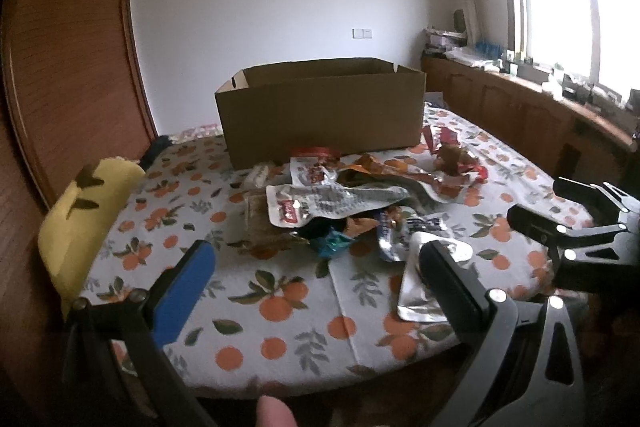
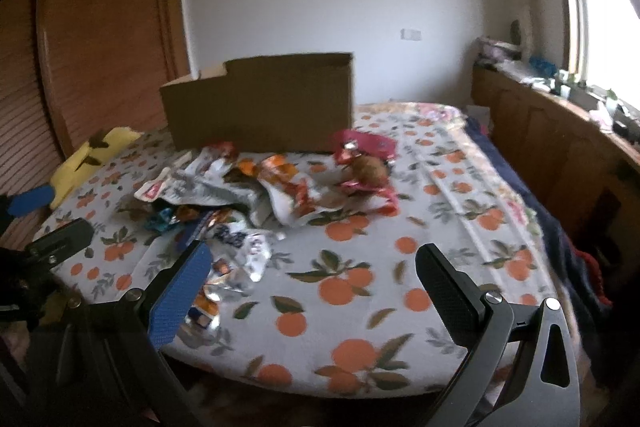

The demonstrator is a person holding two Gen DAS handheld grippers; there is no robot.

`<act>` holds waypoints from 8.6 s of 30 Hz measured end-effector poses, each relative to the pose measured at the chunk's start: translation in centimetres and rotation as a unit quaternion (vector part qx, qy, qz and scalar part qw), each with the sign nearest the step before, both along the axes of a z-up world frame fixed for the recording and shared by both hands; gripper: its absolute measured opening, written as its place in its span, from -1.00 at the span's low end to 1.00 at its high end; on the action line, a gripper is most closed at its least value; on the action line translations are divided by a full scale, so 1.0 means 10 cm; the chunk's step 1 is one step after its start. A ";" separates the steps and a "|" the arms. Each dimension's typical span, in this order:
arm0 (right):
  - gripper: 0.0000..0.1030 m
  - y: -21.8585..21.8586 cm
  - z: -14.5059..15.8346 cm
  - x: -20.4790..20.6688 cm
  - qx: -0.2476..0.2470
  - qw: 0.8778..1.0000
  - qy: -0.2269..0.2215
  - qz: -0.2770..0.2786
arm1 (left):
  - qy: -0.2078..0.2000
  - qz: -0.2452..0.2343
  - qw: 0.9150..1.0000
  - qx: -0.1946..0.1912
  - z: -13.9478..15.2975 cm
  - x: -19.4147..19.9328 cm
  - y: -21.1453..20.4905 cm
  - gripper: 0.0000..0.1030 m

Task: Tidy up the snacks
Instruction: 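Move both grippers down toward the snack pile, then close the right gripper on a white snack packet and lift it, then carry the white packet into the cardboard box and open the right gripper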

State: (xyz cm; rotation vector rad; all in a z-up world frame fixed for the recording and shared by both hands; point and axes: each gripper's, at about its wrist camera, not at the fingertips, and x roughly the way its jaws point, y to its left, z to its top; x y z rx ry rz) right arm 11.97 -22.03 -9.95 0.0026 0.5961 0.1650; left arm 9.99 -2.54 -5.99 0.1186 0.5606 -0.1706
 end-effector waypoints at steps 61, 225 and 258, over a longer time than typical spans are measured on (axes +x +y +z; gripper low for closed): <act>0.13 0.60 -0.49 0.41 -0.033 0.994 0.077 0.068 | 0.204 -0.107 0.968 -0.103 -0.34 1.65 0.40 -0.21; -0.85 0.32 1.54 1.39 -0.079 0.987 -0.028 0.138 | 0.050 -0.260 0.960 -0.093 1.69 2.12 0.08 -1.00; -0.84 0.46 0.62 3.24 -0.043 0.989 0.069 0.122 | 0.095 -0.183 0.977 -0.063 0.68 3.57 0.14 -1.00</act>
